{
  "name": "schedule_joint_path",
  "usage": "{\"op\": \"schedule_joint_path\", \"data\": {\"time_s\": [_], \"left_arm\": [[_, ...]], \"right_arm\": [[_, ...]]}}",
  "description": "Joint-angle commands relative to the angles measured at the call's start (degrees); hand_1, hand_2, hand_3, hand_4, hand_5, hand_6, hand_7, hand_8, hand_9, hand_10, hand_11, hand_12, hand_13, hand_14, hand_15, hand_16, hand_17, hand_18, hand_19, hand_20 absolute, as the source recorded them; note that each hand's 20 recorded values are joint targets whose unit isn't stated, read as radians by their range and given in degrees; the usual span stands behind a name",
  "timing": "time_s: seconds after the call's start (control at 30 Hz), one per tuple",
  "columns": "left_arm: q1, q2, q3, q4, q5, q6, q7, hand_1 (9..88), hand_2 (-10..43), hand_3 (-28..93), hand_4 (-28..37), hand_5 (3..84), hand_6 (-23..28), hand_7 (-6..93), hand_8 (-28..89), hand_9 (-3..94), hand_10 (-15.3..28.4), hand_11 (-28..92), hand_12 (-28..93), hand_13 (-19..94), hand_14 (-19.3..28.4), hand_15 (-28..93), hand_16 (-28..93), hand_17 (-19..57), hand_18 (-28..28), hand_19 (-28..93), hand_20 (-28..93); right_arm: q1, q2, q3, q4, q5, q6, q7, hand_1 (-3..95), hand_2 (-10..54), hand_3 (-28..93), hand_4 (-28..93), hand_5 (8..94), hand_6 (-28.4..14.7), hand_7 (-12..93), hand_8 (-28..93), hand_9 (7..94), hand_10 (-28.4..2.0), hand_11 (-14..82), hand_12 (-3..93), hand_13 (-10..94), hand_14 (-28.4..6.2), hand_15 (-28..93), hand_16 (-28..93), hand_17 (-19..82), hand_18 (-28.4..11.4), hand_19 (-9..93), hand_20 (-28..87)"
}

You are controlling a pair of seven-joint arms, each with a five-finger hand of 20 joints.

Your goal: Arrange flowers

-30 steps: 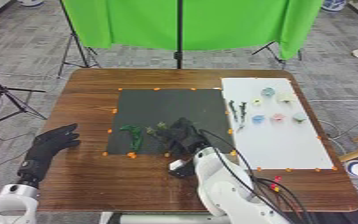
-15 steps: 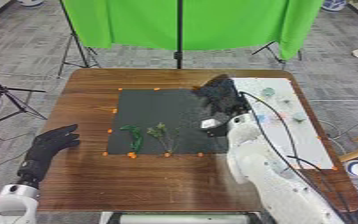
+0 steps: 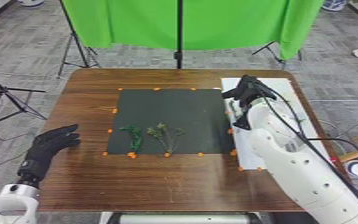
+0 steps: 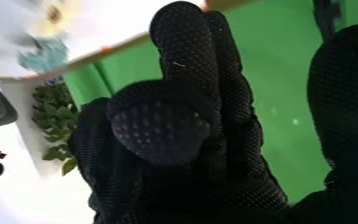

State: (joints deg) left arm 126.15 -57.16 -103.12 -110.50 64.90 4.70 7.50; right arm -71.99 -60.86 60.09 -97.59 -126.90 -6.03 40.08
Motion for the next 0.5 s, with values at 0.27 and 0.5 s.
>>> {"op": "schedule_joint_path", "data": {"time_s": [0.27, 0.5], "left_arm": [[0.3, 0.10, -0.09, 0.03, 0.03, -0.75, -0.59, 32.5, 4.5, 65, -17.2, 47.2, 5.2, 13.9, -7, 46.8, 14.0, 22, 13, 41, 19.0, 27, 0, 9.8, 14.8, 23, 27], [0.9, 0.07, -0.47, -0.20, -0.12, -0.53, -0.50, 32.5, 4.3, 65, -17.2, 46.9, 5.1, 13.8, -7, 45.8, 13.9, 22, 13, 41, 19.1, 27, 0, 9.7, 14.8, 23, 27]], "right_arm": [[-1.7, 0.9, -0.7, 2.1, -3.6, -1.7, 2.4, 30.7, -8.6, 62, -11, 79.9, -4.8, 18, -7, 90.0, -13.9, 35.2, 26.1, 94, -3.1, 57, 26, 66, -13.6, 93, 51], [-3.1, 1.3, -0.6, 1.1, -4.4, -1.6, 2.8, 31.9, -9.3, 62, -10, 79.8, -5.4, 17, -7, 90.5, -14.2, 33.6, 25.7, 94, -2.8, 58, 26, 67, -12.9, 93, 50]]}}
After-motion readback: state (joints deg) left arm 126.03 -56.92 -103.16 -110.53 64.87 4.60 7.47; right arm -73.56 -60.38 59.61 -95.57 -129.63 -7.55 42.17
